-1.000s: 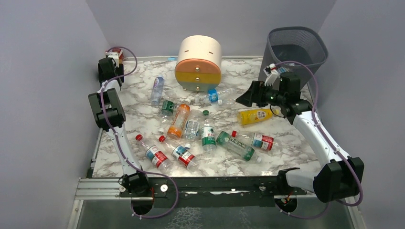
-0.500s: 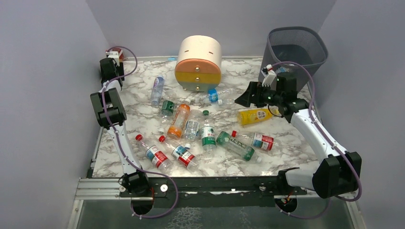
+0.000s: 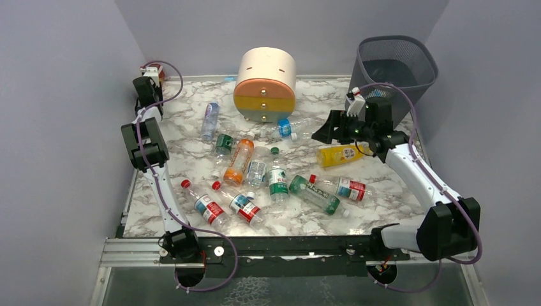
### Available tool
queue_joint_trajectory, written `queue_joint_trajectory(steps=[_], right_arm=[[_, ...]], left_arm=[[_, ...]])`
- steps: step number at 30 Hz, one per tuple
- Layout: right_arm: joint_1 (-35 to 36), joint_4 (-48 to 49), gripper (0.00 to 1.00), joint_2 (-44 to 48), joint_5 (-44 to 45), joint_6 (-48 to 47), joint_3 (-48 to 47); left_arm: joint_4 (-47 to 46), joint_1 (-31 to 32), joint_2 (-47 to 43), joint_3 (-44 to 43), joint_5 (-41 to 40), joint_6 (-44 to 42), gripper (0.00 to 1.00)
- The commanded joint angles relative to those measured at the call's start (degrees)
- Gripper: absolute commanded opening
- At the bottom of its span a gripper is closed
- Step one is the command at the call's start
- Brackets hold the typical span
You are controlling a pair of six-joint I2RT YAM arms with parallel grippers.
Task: Put the plastic bottles in the bin
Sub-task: Pick up the plastic bottle from the corner of the board.
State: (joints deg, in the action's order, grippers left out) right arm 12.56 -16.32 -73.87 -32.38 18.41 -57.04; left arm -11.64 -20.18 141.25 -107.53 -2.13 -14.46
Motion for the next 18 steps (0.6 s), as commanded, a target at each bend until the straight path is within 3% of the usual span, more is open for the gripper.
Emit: queue_joint_trajectory(steps=[1, 5, 10, 18], right_arm=[[0.44, 1.23, 0.94, -0.73, 1.32, -0.49, 0.17], [0.45, 1.5, 0.94, -0.93, 1.25, -0.48, 0.32], [0.54, 1.39, 0.94, -0.76, 1.29, -0.46, 0.1], [0.63, 1.15, 0.94, 0.92, 1.15, 0.04, 0.43]], left_arm=[[-0.95, -0.2, 1.21, -1.25, 2.16, 0.23, 0.43], [-0.81, -0.2, 0.99, -0.34, 2.34, 0.08, 0.34], [-0.39, -0.16, 0.05, 0.81, 2.69, 0.63, 0.16], [-2.28, -0.29, -5.22, 6.21, 2.76, 2.79, 0.14]])
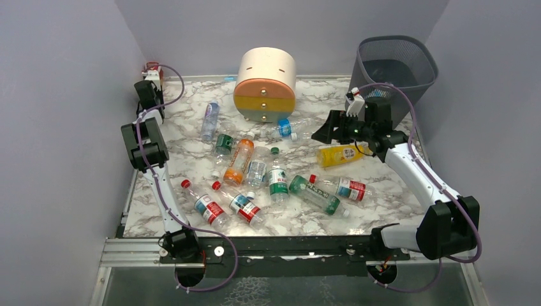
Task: Put the plastic bottles in the bin
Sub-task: Pick up the plastic bottle from the corner of the board, then place the plastic bottle in the trash bin.
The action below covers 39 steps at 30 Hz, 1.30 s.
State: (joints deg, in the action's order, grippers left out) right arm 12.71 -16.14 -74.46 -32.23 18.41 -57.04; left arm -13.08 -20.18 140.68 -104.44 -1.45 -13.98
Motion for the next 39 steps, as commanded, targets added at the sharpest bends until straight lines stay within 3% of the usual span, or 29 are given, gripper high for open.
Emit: queue_joint_trajectory(steps=[1, 15, 26, 39], right_arm=[[0.47, 0.86, 0.94, 1.87, 0.88, 0.09, 0.43], [0.65, -1.63, 0.94, 7.73, 0.6, 0.85, 0.11], [0.73, -3.57, 0.93, 11.7, -0.7, 1.54, -1.06], [0.73, -8.53, 0.93, 13.43, -1.94, -0.16, -4.56]], left_arm=[[-0.9, -0.32, -5.27, 3.65, 2.13, 2.63, 0.14], [-2.1, -0.38, -16.52, 14.51, 2.25, 7.51, 0.14], [-5.67, 0.06, -30.65, 34.68, 3.47, 19.67, 0.14], [0.57, 4.18, -47.41, 47.43, 4.49, 35.04, 0.14]])
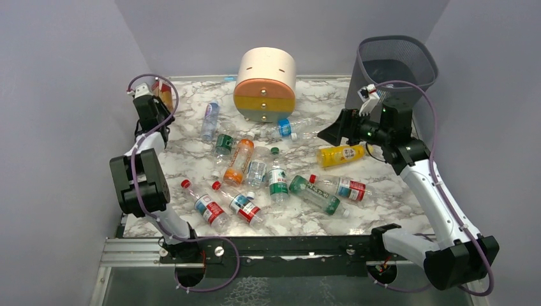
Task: Put the plastic bottles in the bin
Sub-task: Place the plastic bottle in the trash bin.
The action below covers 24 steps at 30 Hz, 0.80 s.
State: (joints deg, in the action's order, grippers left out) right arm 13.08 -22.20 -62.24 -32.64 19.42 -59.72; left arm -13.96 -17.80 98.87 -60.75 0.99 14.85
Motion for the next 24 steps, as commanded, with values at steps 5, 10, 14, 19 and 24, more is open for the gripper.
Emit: queue_joint_trajectory(steps=[5, 10, 14, 19, 24], right_arm=[[0.37, -3.19, 0.93, 0.21, -2.7, -1.44, -2.43], [0.37, -3.33, 0.93, -0.76, -5.73, -0.97, -2.85], [0.37, -3.61, 0.94, -0.44, -6.81, -0.51, -1.72], [0.37, -2.53, 0.94, -0.05, -7.87, 0.07, 0.94], [0.37, -1.87, 0.94, -0.86, -9.16, 0.44, 2.51]], left_arm=[[2.02, 3.41, -14.02, 10.1, 6.7, 11.73, 0.14], [4.76, 4.34, -24.63, 15.7, 13.21, 14.91, 0.14], [8.96, 4.4, -35.67, 20.47, 17.74, 15.62, 0.16], [15.83, 4.37, -46.45, 21.99, 24.29, 16.8, 0.19], [20.06, 4.38, -51.56, 21.27, 31.64, 18.68, 0.19]])
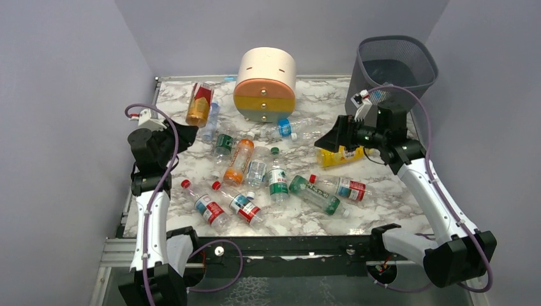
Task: Put the plastic bottles in the bin
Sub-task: Place the plastic bottle in the trash bin.
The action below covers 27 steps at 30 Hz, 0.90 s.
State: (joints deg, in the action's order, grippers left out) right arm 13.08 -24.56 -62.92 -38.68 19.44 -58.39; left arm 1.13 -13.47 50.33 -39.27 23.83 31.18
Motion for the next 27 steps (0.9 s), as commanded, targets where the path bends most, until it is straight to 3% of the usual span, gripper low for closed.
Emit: queue_joint_trajectory(steps=[1, 11, 19, 27], right_arm=[[0.37, 0.82, 0.94, -0.38, -3.73, 0.66, 1.39], [0.37, 8.16, 0.96, -1.23, -9.6, 6.05, 4.7], [0.37, 23.58, 0.97, -2.51, -15.67, 17.97, 9.11], [0.34, 25.69, 0.98, -2.25, -15.93, 20.93, 8.91]], left_arm=[[5.39, 0.09, -3.98, -0.21, 9.97, 2.84, 0.19], [0.59, 2.98, -9.25, 3.18, 19.07, 13.16, 0.17], [-5.18, 6.97, -9.55, 6.04, 21.79, 18.64, 0.17], [-10.18, 8.44, -9.43, 5.99, 22.87, 24.13, 0.17]])
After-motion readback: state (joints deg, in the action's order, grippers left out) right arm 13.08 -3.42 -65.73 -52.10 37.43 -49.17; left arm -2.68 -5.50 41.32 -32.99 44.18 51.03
